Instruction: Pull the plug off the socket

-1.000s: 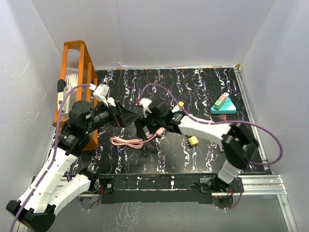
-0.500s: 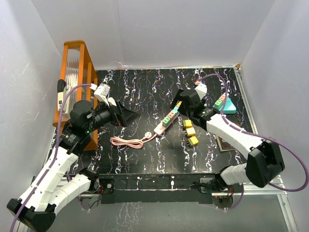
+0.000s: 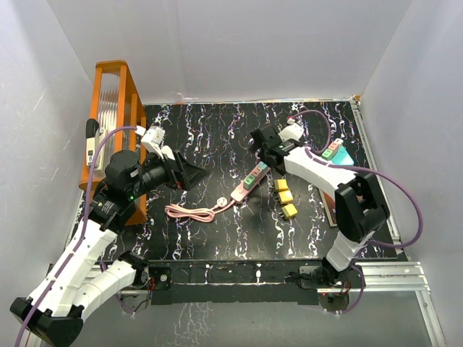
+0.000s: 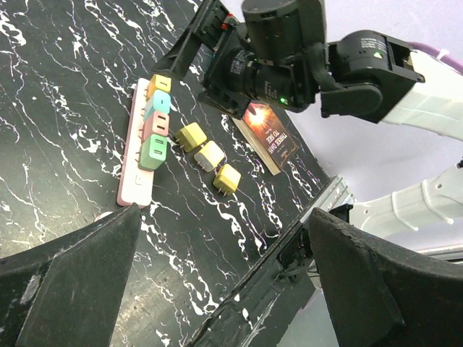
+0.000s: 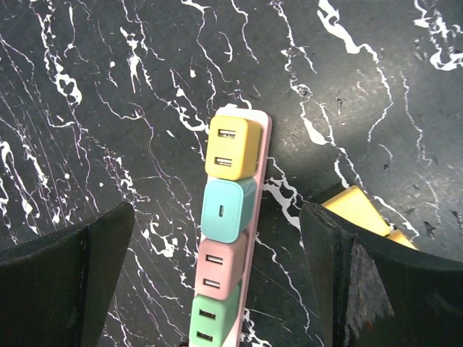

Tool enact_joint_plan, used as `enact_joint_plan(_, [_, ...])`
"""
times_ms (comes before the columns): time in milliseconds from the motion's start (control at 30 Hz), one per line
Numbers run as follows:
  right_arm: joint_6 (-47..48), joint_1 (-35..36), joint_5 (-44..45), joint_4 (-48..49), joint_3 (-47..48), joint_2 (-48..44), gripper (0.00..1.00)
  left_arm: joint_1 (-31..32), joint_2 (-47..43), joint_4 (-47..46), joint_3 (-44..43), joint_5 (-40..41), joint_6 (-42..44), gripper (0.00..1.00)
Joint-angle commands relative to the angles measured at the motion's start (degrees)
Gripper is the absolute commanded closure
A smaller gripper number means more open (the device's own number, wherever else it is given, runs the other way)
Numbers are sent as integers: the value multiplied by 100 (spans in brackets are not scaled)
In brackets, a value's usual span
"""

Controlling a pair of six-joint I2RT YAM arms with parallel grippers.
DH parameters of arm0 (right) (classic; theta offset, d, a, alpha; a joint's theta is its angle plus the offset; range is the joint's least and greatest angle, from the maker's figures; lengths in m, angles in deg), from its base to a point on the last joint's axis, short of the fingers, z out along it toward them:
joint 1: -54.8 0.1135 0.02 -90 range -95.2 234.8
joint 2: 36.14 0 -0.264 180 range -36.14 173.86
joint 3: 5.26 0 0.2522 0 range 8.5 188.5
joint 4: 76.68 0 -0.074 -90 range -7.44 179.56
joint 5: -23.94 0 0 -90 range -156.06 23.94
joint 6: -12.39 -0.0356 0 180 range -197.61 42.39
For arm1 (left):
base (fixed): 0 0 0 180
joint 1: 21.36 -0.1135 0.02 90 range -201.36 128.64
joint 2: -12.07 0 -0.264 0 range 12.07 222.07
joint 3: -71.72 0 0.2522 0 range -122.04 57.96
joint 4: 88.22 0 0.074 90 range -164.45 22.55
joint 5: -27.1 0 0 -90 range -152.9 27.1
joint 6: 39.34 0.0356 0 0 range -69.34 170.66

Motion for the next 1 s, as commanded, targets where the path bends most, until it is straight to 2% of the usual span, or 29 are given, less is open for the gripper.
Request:
enact_joint_plan(0, [-87, -20, -54, -125, 404, 419, 4, 33, -192, 164, -18, 13, 9, 2])
enact_joint_plan(167, [74, -22, -352, 79, 331, 880, 11, 32, -347, 81, 179, 49, -134, 2])
enact_joint_plan(567, [1217, 88, -1617, 801, 561, 1676, 42, 33, -258, 164, 222, -16, -185, 2])
enact_joint_plan(733, [2109, 201, -2163, 1093, 926, 1985, 44, 33, -161, 343, 266, 205, -334, 2])
enact_joint_plan(967, [3868, 250, -3455, 723, 1971, 2637, 48, 33, -121, 907, 226, 629, -605, 2])
